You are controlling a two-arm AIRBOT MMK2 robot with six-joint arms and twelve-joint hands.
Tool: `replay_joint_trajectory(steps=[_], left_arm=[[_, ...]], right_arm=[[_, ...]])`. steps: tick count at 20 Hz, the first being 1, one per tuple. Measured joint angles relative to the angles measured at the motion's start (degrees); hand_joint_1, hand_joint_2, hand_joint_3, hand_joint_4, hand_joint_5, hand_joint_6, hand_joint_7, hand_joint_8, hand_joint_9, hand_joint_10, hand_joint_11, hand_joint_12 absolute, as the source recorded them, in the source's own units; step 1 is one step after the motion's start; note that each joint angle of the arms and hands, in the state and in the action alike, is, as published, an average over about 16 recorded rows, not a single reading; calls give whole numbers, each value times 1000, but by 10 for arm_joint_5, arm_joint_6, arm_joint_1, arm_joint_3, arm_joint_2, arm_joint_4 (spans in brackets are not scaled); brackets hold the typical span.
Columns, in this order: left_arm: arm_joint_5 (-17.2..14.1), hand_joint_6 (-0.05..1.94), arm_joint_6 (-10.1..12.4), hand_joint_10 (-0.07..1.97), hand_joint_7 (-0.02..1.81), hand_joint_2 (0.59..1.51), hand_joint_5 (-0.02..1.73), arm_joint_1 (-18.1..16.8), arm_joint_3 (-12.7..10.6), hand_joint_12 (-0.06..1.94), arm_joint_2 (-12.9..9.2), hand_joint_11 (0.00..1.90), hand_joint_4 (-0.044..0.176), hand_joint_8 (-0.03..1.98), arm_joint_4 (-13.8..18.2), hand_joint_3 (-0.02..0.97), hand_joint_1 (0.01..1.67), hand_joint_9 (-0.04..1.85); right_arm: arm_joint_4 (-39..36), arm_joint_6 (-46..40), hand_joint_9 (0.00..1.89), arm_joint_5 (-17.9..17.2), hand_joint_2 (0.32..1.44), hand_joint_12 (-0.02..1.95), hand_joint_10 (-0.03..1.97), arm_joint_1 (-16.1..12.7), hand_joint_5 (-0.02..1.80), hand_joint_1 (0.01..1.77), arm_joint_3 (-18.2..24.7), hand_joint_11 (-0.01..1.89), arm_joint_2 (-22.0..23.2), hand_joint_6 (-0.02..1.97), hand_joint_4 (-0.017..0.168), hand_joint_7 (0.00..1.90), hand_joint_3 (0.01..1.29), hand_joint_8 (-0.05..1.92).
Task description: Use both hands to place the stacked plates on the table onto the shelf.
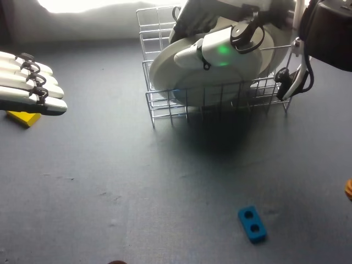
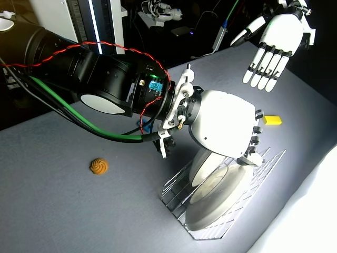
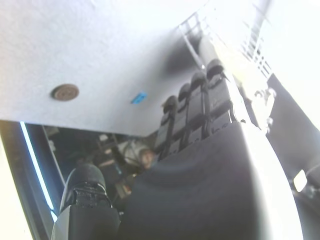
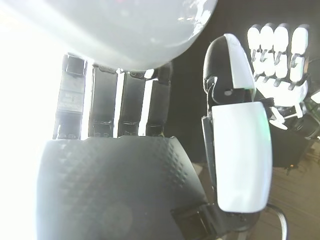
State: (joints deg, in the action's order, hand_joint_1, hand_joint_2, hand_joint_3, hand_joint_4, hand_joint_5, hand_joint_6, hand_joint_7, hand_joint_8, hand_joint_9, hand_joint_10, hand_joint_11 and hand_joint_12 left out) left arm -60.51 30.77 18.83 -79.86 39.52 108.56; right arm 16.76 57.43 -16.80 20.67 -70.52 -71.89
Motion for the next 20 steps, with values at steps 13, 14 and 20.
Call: replay_joint_trajectory(steps=[13,14,20], left_arm=[[-24,6,-15,18,20,1089,22,-6,5,1,1,17,4,-3,0,19,14,19],[-28,6,-17,17,20,1089,22,-6,6,2,1,17,4,-3,-1,19,14,19],[-45,6,-35,17,19,1088,22,-13,15,2,0,17,2,-2,-8,18,13,19]], right_arm=[[-25,16,973,10,1049,1150,63,-57,910,856,45,467,86,20,0,994,14,20],[-27,18,962,10,1047,1135,57,-61,900,857,53,461,101,20,0,982,14,20],[-43,26,849,6,1052,1081,28,-77,803,826,114,368,201,21,0,870,14,20]])
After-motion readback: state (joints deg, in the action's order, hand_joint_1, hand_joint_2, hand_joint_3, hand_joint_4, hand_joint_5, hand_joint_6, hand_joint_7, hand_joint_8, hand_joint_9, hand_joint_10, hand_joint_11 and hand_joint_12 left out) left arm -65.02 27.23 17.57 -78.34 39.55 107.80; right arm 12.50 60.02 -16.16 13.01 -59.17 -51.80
